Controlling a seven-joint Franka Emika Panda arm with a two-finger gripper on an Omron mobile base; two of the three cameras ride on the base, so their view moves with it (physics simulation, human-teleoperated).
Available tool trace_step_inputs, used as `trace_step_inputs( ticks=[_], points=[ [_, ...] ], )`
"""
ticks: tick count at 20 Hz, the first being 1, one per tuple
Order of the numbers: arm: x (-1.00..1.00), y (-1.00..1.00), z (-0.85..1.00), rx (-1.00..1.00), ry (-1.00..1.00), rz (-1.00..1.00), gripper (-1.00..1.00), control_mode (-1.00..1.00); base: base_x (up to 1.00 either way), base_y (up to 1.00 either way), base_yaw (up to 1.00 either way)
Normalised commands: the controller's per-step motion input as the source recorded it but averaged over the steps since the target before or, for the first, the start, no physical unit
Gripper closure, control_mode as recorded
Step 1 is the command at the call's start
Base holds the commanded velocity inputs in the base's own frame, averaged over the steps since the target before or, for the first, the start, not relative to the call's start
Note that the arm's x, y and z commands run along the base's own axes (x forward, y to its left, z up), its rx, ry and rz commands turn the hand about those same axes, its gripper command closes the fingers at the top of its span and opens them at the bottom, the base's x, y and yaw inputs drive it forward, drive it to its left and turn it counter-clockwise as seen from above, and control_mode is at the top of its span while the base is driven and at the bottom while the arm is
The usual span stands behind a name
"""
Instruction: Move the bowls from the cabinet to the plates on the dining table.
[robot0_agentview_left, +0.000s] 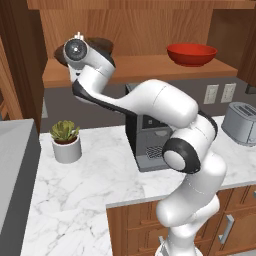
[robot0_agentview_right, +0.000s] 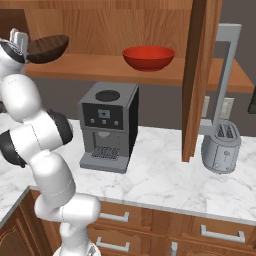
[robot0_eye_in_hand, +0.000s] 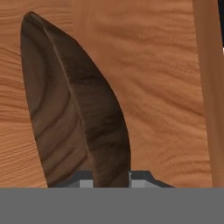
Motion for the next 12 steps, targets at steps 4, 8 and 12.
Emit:
trace_step_inputs(
  ticks=[4,8,12],
  points=[
    [-0.48,-0.4,0.37,-0.01,0.0,0.0,1.0,-1.0,0.0,0.0,0.0],
    [-0.39,-0.37,0.46,0.03,0.0,-0.03,1.0,-1.0,0.0,0.0,0.0],
    [-0.29,-0.18,0.31,0.07,0.0,-0.11,1.0,-1.0,0.0,0.0,0.0]
  ],
)
